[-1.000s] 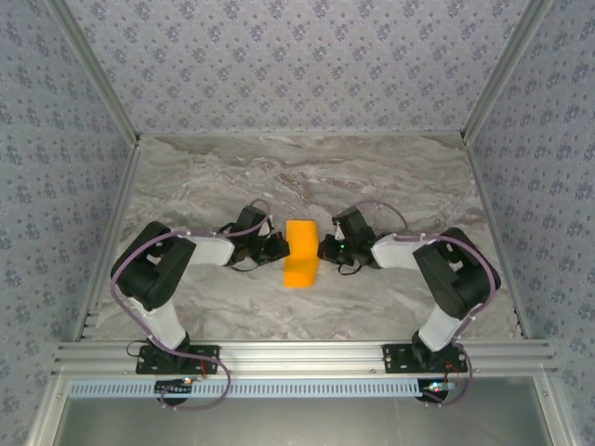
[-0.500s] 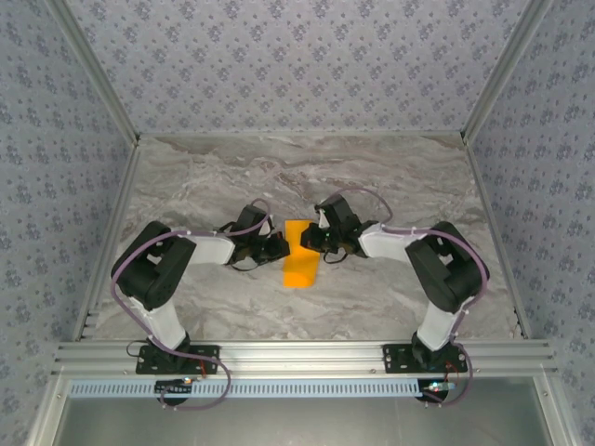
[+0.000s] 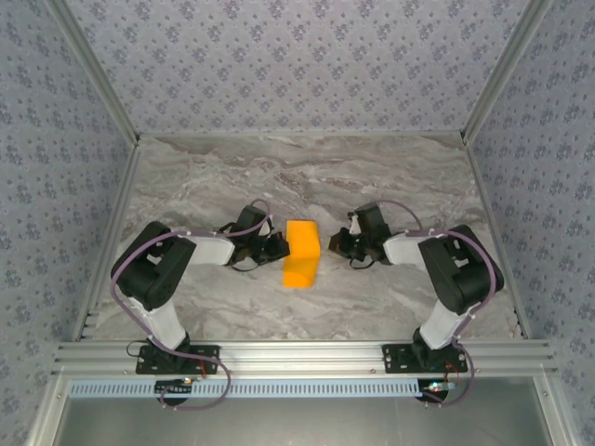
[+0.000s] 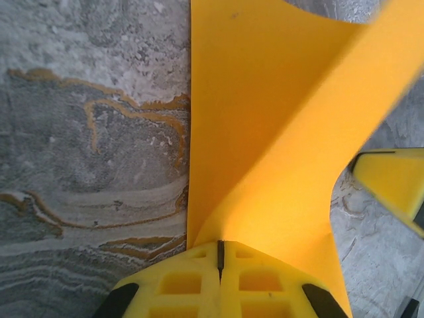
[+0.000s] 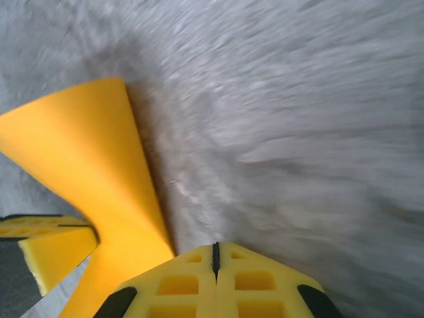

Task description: Fold a paper plane with a square sheet of paper (pick it up from the middle)

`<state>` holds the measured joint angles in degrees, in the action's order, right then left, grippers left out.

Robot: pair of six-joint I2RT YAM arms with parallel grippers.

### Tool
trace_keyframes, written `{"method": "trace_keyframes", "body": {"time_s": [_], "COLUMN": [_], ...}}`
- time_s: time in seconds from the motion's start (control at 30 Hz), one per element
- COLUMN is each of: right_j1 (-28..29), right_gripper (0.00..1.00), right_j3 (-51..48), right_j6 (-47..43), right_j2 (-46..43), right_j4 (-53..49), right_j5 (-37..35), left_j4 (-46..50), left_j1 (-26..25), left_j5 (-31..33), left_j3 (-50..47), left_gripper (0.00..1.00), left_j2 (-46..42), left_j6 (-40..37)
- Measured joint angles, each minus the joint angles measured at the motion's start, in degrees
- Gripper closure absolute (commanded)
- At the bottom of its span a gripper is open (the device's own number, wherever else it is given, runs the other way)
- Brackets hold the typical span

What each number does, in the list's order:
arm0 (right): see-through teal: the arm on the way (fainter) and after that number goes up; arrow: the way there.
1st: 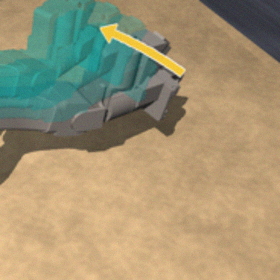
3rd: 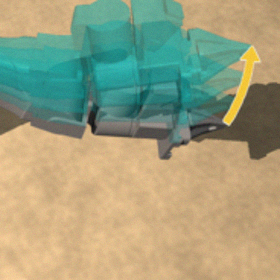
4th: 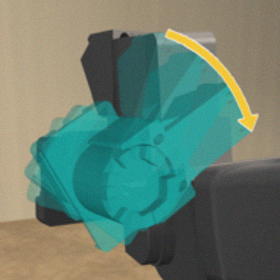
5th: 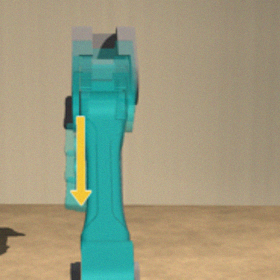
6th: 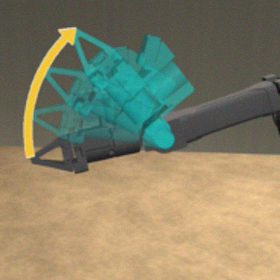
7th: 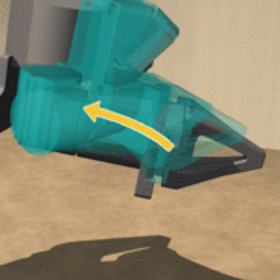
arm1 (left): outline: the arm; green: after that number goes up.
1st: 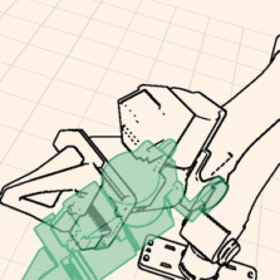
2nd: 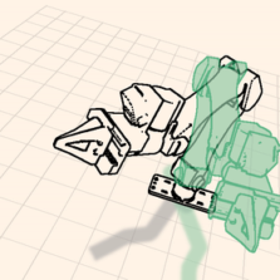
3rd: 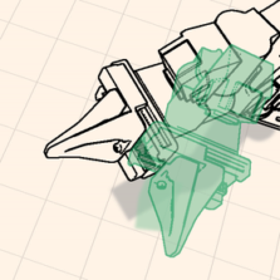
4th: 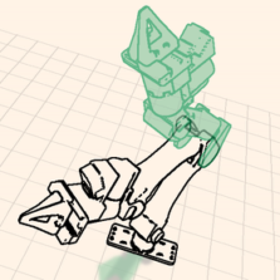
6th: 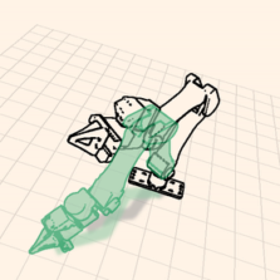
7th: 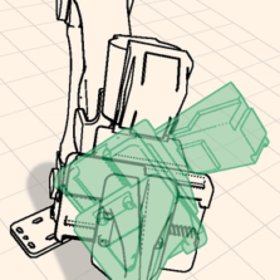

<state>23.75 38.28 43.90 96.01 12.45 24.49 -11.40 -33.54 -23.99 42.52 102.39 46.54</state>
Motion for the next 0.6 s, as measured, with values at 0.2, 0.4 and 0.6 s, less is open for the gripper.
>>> {"method": "trace_keyframes", "body": {"time_s": [0.2,0.4,0.6], "right_j1": [5.0,9.0,7.1], "right_gripper": [1.0,1.0,1.0], "right_j3": [4.4,12.8,13.5], "right_j6": [-0.3,0.7,2.0], "right_j2": [-2.4,6.8,13.6], "right_j4": [-3.5,1.2,3.8], "right_j5": [-0.6,2.6,4.8], "left_j4": [0.0,0.0,0.0], "left_j1": [0.0,0.0,0.0], "left_j5": [0.0,0.0,0.0], "left_j3": [0.0,0.0,0.0], "left_gripper": [1.0,1.0,1.0], "left_j2": [0.1,0.1,0.1], "left_j6": [0.0,0.0,0.0]}}
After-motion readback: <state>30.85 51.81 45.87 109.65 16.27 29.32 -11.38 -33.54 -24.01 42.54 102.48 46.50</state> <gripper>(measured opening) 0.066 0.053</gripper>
